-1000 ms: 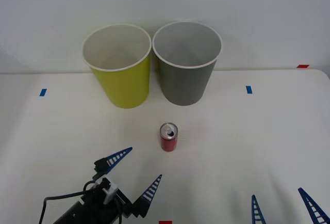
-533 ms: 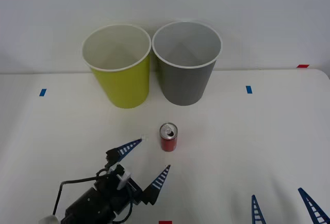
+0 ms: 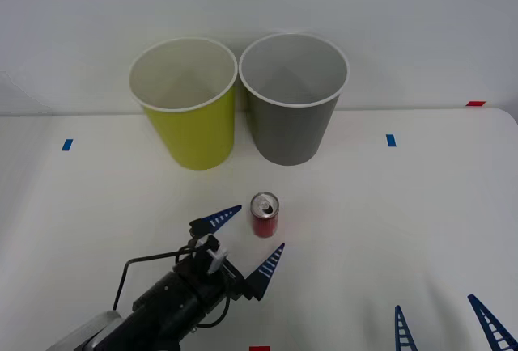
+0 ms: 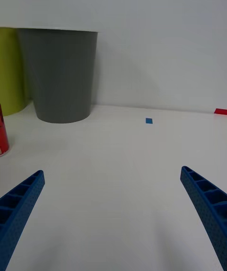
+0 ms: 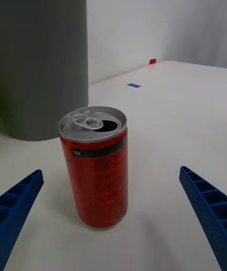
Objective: Put cans in the gray bin and PET bottles in the light green bin.
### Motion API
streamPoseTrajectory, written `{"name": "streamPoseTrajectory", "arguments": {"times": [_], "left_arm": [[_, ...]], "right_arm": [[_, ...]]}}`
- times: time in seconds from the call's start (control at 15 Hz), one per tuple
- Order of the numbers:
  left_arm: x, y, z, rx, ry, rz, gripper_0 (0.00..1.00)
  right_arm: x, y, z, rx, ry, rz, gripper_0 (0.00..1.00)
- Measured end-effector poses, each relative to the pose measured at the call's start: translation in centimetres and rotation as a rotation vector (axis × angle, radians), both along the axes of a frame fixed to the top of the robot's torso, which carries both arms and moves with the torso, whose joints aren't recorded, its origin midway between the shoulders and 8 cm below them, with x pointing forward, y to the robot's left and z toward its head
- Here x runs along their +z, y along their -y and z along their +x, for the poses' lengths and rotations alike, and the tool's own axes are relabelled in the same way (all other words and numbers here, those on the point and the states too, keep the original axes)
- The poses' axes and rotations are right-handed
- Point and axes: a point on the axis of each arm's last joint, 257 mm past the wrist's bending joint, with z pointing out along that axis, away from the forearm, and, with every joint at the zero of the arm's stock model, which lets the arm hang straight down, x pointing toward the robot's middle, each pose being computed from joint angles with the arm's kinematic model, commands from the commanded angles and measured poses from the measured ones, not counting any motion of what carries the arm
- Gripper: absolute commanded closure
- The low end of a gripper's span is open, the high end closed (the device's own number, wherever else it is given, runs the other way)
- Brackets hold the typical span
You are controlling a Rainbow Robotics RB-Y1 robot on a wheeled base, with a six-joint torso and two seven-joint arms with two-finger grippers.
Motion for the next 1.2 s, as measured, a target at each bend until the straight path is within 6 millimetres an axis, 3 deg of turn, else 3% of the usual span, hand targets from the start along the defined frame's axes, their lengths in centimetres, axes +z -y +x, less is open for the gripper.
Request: {"name": "streamPoseTrajectory", "arguments": {"times": [0.2,0.6,1.2], "left_arm": [[-0.4,0.8,0.9,0.005,0.001,0.003,0.0],[0.8,2.0,3.1,0.002,0.0,0.002,0.0],[0.4,2.8,3.1,0.002,-0.029,-0.008,0.01]], "right_arm": [[0.0,0.0,0.0,0.0,0.0,0.0,0.0],[0.0,0.0,0.0,0.0,0.0,0.0,0.0],[0.0,0.0,0.0,0.0,0.0,0.0,0.0]]}}
